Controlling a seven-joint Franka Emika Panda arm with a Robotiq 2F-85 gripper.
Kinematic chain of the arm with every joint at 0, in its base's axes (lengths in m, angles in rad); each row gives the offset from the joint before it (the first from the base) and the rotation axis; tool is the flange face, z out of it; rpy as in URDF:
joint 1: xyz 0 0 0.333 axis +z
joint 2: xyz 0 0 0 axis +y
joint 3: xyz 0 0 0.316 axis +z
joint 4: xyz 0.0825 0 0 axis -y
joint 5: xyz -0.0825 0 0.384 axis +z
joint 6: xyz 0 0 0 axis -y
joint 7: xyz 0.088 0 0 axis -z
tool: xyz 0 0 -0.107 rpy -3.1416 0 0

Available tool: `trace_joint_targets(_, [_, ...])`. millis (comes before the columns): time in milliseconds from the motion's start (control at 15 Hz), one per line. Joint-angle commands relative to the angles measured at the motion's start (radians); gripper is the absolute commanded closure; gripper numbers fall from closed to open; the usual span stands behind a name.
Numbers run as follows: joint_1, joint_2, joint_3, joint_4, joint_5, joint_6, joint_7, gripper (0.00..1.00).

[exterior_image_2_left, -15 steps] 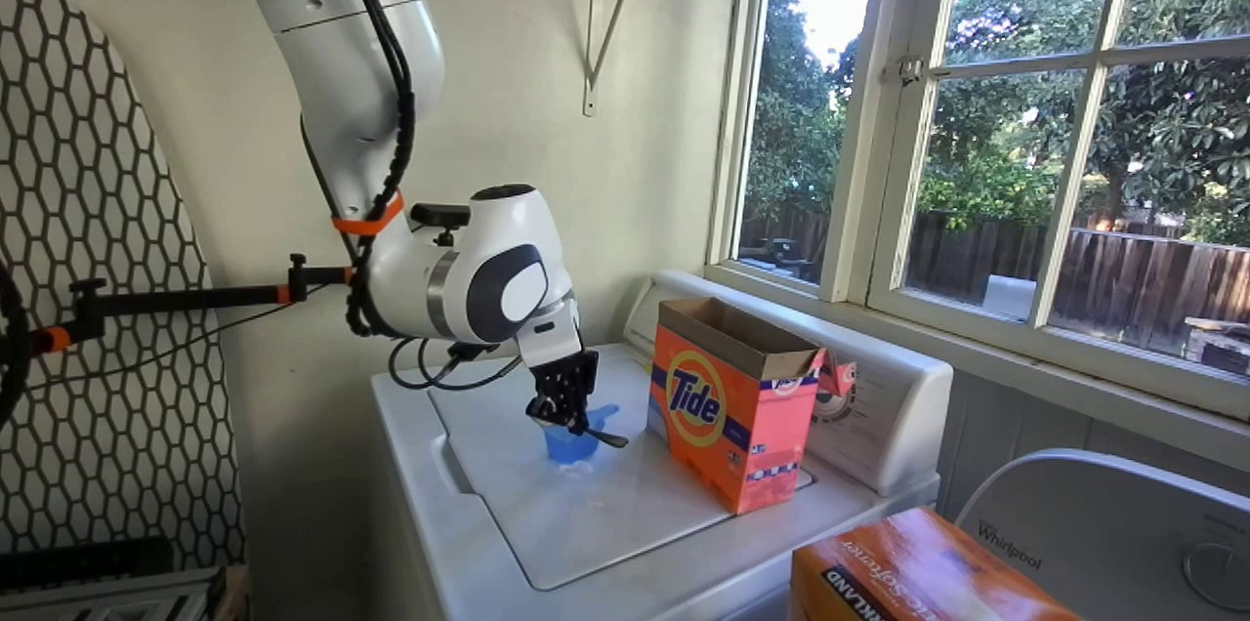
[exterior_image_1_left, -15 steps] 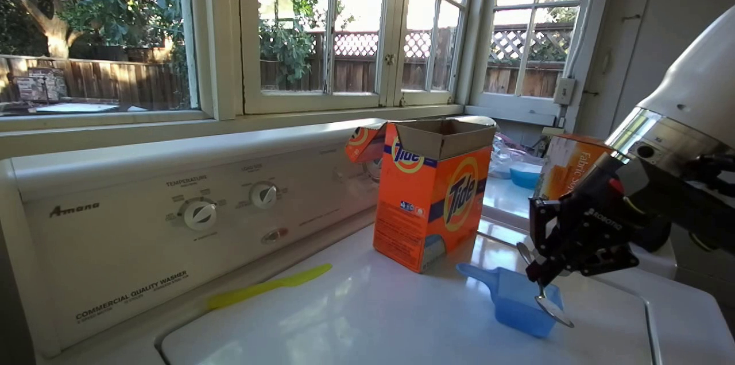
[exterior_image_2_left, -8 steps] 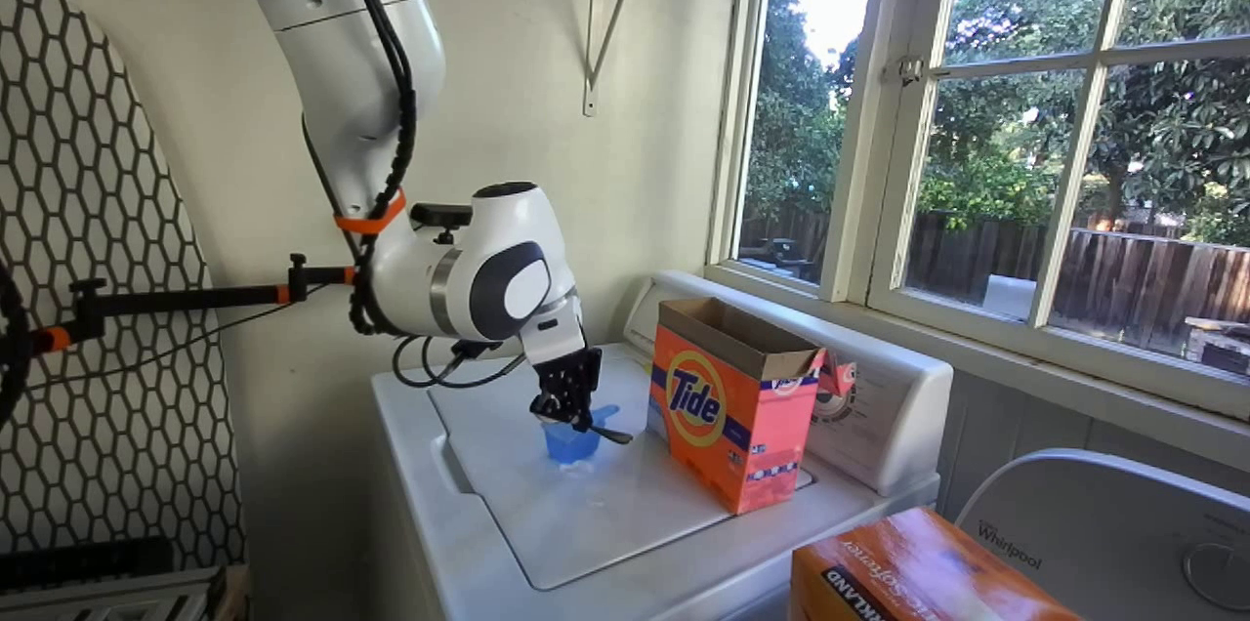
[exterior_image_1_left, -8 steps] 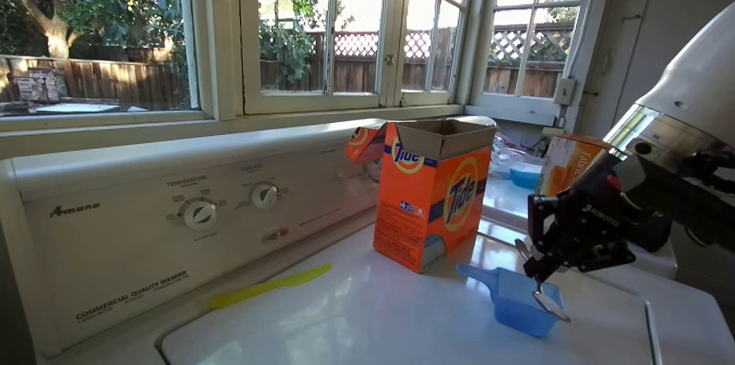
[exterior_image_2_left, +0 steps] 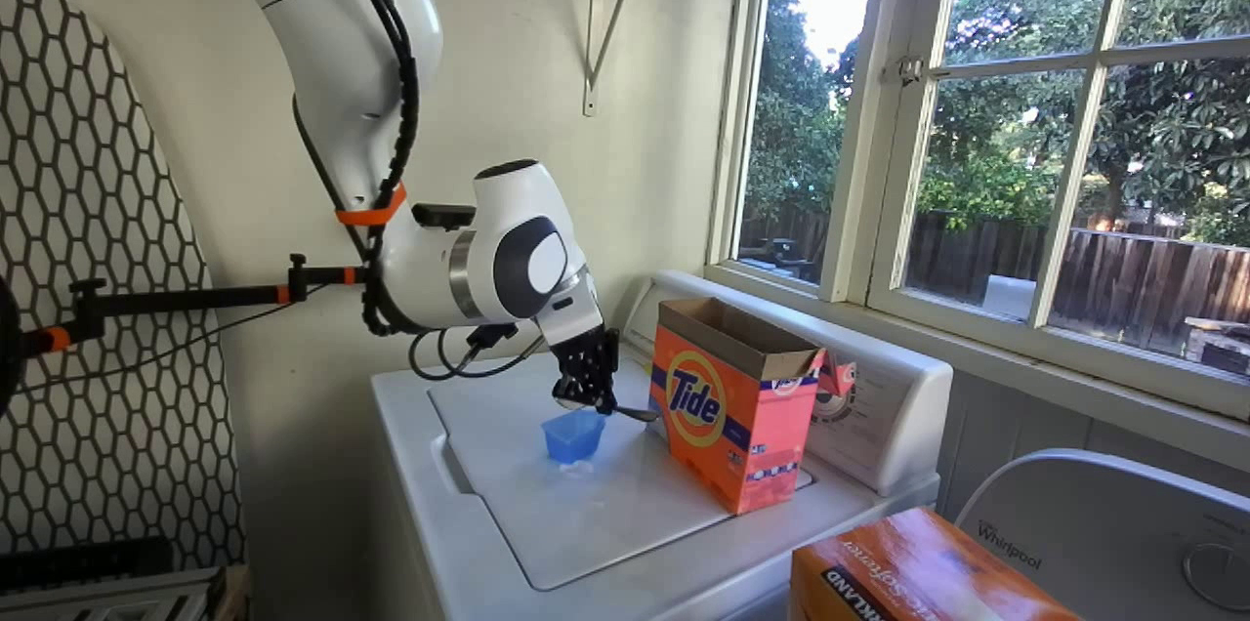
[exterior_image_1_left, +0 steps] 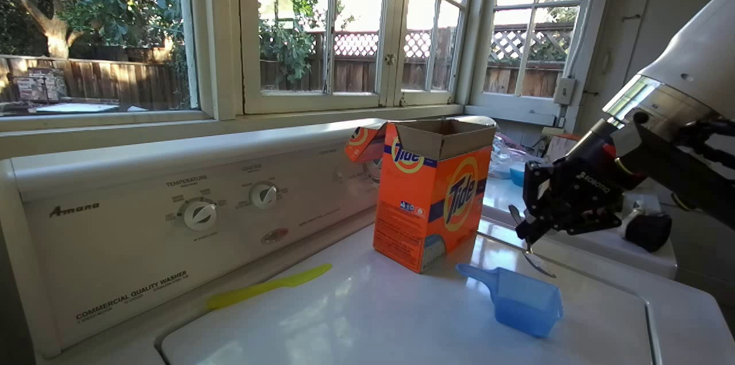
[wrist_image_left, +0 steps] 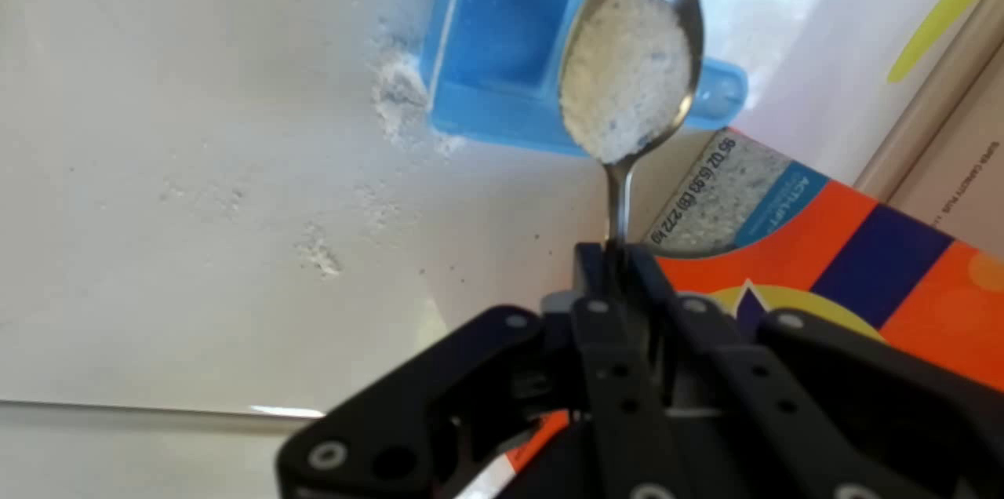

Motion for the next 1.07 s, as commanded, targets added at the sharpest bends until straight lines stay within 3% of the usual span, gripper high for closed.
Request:
trace_joint_targets(0, [0.037, -0.028, -0.059, 0.011, -0.159, -0.011, 0.140, 0.98])
trace_joint_targets(1000, [0.084, 0.013, -0.083, 0.097, -0.608, -0.050, 0.595, 0.98])
